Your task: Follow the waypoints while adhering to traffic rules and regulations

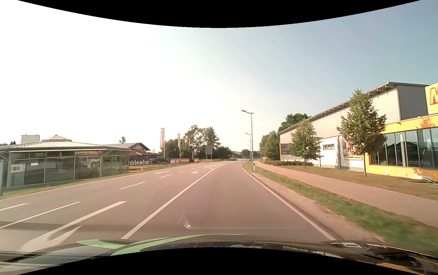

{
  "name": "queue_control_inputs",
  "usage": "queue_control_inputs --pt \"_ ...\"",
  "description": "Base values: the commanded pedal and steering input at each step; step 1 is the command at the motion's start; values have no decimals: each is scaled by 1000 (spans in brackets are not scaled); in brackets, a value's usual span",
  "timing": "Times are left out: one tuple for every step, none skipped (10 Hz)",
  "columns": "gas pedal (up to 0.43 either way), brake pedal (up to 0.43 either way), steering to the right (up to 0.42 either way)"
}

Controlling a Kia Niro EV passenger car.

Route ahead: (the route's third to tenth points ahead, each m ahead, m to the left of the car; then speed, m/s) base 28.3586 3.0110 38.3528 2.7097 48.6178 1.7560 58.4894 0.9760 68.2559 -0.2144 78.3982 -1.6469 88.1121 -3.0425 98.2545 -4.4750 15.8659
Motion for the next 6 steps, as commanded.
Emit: queue_control_inputs --pt "358 0 11" --pt "350 0 10" --pt "268 0 9" --pt "197 0 7" --pt "118 0 7" --pt "0 0 7"
